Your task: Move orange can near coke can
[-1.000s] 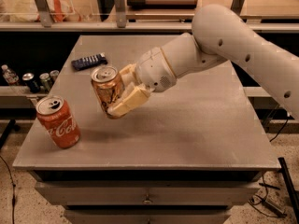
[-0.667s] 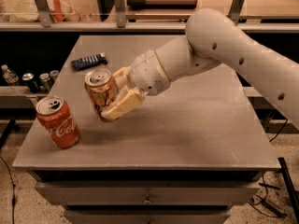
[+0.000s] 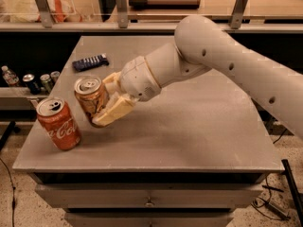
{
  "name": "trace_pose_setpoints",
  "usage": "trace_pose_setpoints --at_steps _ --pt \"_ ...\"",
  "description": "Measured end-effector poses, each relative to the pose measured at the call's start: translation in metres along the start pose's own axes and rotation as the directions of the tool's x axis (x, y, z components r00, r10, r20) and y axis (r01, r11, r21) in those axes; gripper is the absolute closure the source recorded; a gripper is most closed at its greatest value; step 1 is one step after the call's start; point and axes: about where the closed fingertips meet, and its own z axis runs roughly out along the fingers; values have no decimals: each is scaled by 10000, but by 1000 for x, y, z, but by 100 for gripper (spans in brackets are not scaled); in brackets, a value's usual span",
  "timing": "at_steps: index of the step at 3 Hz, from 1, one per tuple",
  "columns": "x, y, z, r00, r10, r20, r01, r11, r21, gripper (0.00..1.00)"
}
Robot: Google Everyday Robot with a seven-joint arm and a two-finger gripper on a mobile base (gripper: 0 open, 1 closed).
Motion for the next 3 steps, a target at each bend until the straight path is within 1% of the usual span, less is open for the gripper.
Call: trace_pose_setpoints --at_steps 1,3 --pt "5 -2 8 9999 37 129 -36 10000 -59 100" --pt "16 -4 15 9984 325 464 -312 9991 -293 99"
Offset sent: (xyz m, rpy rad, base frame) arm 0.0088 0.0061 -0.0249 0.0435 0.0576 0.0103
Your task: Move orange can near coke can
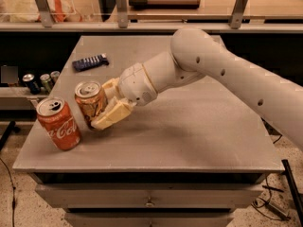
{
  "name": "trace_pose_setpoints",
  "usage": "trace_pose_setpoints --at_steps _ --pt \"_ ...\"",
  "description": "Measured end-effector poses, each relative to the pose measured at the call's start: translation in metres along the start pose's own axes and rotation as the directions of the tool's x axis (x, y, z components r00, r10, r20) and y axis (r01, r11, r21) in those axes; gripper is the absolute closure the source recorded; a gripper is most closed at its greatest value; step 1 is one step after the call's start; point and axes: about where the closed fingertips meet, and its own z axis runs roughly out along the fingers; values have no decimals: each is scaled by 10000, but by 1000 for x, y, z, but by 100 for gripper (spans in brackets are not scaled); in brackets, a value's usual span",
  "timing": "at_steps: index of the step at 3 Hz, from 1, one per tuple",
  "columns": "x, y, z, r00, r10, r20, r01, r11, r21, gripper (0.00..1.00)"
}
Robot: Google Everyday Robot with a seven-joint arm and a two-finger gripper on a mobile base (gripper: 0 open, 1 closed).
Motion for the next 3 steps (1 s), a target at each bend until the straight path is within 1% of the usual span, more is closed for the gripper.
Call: trace_pose_setpoints --at_steps 1,3 --pt "2 -1 0 9999 105 28 -105 9999 -57 79" --pt "3 -3 1 9997 242 33 -242 9995 -187 33"
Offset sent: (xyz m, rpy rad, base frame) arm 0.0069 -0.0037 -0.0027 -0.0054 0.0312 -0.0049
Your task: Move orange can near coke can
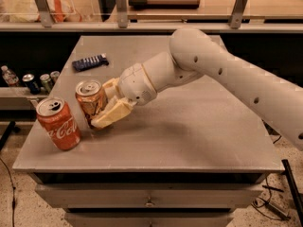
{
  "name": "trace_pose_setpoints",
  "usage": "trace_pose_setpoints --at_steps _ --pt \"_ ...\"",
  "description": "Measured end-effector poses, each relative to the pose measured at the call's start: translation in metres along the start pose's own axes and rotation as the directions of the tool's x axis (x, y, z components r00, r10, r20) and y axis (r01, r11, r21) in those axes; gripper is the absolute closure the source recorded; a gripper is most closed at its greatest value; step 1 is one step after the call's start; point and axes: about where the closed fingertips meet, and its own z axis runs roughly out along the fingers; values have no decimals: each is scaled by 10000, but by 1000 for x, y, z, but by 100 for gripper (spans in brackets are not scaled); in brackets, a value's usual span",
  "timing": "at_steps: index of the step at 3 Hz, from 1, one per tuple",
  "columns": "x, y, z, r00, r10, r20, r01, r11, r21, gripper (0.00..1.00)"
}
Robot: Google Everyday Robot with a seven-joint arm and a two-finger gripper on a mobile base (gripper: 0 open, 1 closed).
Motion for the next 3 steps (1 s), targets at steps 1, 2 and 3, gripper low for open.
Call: trace_pose_setpoints --at_steps 1,2,3 --pt "1 0 1 10000 52 21 -52 10000 -53 10" --pt "2 0 1 10000 73 38 -73 9999 -79 0" --pt "3 -1 -1 10000 73 -7 -73 10000 -49 0"
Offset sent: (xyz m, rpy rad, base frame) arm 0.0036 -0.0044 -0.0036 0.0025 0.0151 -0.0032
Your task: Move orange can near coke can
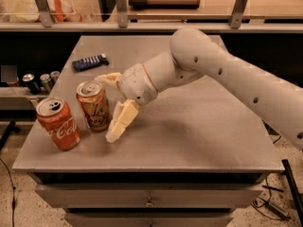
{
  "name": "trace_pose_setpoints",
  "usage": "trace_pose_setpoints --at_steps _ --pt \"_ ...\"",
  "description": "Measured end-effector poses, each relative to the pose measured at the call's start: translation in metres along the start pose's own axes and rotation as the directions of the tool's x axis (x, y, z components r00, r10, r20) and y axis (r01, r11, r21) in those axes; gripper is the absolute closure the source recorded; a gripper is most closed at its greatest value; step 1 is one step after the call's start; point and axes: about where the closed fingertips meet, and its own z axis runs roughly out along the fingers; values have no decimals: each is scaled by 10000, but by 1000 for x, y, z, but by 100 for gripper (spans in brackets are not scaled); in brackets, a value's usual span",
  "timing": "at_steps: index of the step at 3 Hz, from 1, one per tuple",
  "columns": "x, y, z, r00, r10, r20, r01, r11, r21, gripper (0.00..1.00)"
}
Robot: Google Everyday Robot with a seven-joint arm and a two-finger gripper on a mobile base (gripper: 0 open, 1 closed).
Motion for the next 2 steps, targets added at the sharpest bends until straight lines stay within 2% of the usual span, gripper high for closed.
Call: trace_pose_setpoints --at_steps 1,2 --pt "4 -1 -15 9993 -1 -379 5 9999 119 0" --pt "11 -2 -43 9952 -22 -978 46 9997 238 0"
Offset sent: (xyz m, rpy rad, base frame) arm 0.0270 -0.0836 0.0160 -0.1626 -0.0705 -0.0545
